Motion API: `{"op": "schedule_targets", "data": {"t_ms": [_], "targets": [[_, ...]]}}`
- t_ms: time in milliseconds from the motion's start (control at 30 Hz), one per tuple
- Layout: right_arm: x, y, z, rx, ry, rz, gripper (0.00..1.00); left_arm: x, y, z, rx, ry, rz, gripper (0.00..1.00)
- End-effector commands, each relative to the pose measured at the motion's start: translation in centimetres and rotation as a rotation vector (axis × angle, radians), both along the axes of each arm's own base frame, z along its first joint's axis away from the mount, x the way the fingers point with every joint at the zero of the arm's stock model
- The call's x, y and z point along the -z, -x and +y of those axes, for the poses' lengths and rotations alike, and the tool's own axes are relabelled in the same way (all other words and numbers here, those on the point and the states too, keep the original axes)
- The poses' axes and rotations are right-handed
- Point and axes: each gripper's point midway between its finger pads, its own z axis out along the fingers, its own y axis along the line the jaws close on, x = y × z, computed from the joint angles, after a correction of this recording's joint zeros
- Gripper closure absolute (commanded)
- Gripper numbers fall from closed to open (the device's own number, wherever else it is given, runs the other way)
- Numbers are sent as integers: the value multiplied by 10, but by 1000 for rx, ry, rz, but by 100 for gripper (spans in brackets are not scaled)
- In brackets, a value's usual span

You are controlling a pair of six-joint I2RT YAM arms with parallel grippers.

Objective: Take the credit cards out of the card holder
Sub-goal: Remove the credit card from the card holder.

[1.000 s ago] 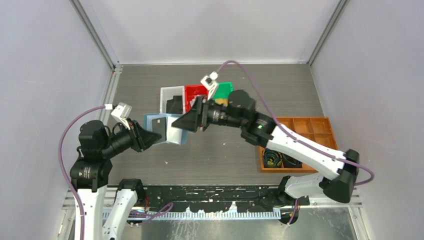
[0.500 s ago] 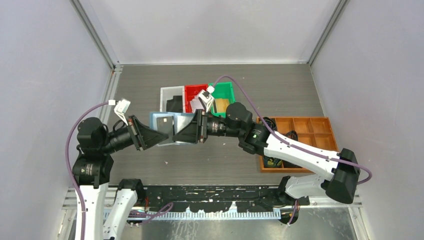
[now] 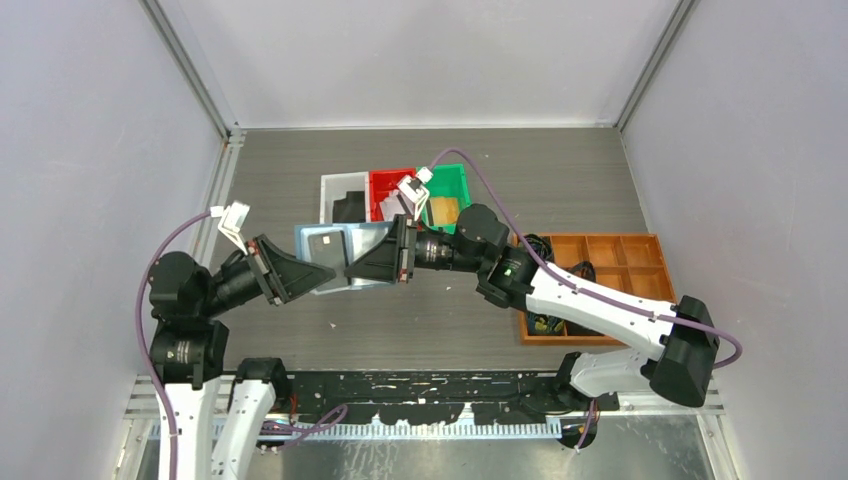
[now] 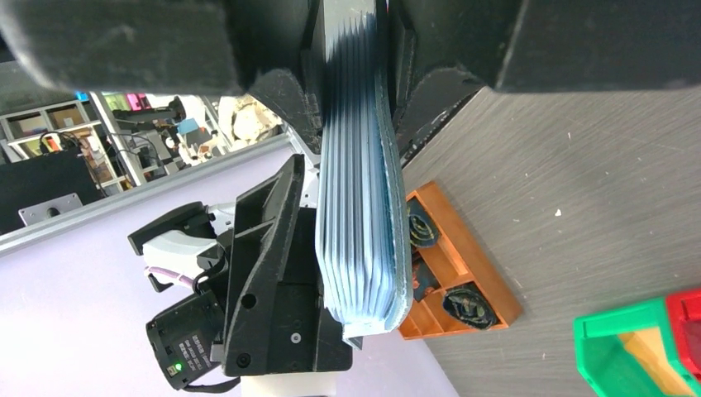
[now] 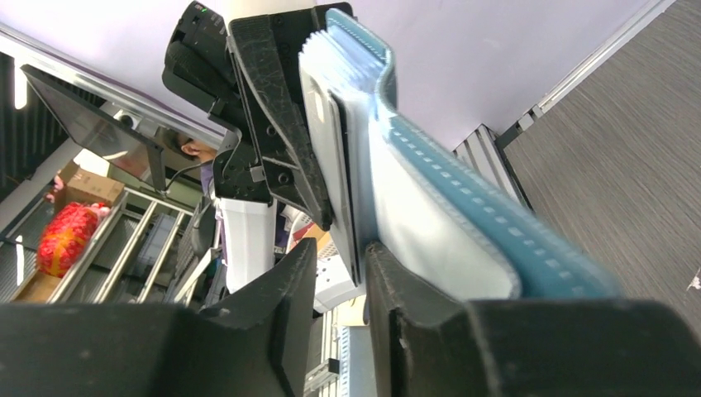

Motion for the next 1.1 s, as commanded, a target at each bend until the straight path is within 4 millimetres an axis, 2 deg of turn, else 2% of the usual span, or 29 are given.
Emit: {"op": "schedule_targets", "data": {"t_ms": [0,167,400,500,633,800,833,867,900,1000,1067], "targets": [[-2,-18,10,64,14,-26,70,-22,34,-8,138,11,-131,92],[0,-23,12,83,32,-20,75,-18,37,-7,131,-15,-143,82],[-11,0,9,-36,-78,-24,72,-23,37,-6,115,-12,-208,62],[-9,-2,5,-14,-81,-24,81,-27,40,-7,122,1,-216,60],[-9,0,2,-20,-101,-8,84,-27,40,-7,129,9,-197,60],[-16,8,-4,-51,-175,8,74,-29,39,-7,121,12,-198,67],[-17,10,-5,-55,-187,5,66,-30,39,-7,118,11,-206,69],[-17,10,-6,-51,-186,9,54,-31,39,-7,114,11,-214,73],[-16,9,-7,-43,-185,9,48,-32,39,-6,108,11,-227,79],[-16,8,-8,-30,-179,0,47,-38,41,-6,91,13,-275,90],[-20,6,-8,-18,-181,-7,50,-39,41,-6,91,14,-278,93]]}}
